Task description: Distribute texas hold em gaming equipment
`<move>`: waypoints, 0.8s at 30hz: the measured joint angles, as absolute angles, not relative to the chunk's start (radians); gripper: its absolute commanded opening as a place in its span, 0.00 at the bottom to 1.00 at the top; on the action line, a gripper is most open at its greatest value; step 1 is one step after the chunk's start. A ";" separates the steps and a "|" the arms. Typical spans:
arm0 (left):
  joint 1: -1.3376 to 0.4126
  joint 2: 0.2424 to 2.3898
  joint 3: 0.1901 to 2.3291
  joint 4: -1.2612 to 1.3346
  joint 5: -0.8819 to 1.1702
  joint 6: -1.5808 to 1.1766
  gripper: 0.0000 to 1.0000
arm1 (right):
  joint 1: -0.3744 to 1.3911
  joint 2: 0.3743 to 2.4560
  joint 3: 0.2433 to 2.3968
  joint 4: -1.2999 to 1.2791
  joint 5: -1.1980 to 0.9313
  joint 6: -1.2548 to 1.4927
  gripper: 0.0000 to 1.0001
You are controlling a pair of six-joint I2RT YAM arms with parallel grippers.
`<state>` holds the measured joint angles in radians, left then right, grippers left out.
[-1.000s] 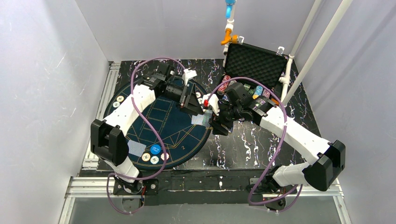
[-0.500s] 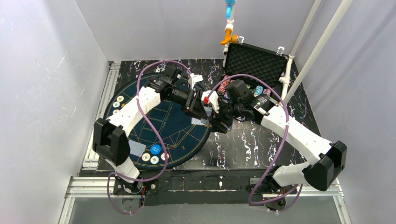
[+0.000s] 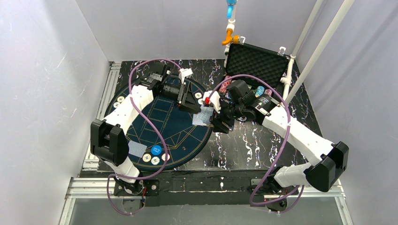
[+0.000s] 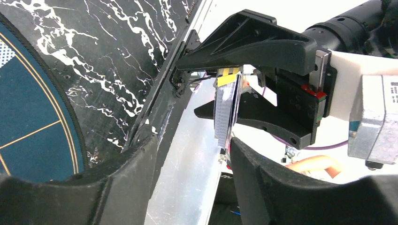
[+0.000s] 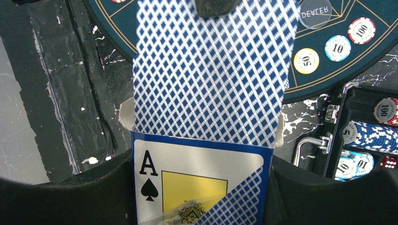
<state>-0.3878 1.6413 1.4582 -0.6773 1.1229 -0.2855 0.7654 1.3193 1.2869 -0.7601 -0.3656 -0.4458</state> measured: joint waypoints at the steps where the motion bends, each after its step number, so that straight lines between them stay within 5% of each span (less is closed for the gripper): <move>1: -0.387 1.638 1.452 -0.661 1.129 -0.292 0.64 | 0.765 1.319 1.287 -0.760 -0.366 -0.446 0.01; 7: -0.427 1.633 1.430 -0.589 1.132 -0.336 0.61 | 0.765 1.319 1.287 -0.759 -0.369 -0.446 0.01; 18: -0.442 1.639 1.425 -0.572 1.154 -0.357 0.11 | 0.764 1.319 1.286 -0.767 -0.362 -0.445 0.01; 24: -0.369 1.630 1.381 -0.577 1.177 -0.356 0.00 | 0.760 1.319 1.278 -0.777 -0.358 -0.445 0.01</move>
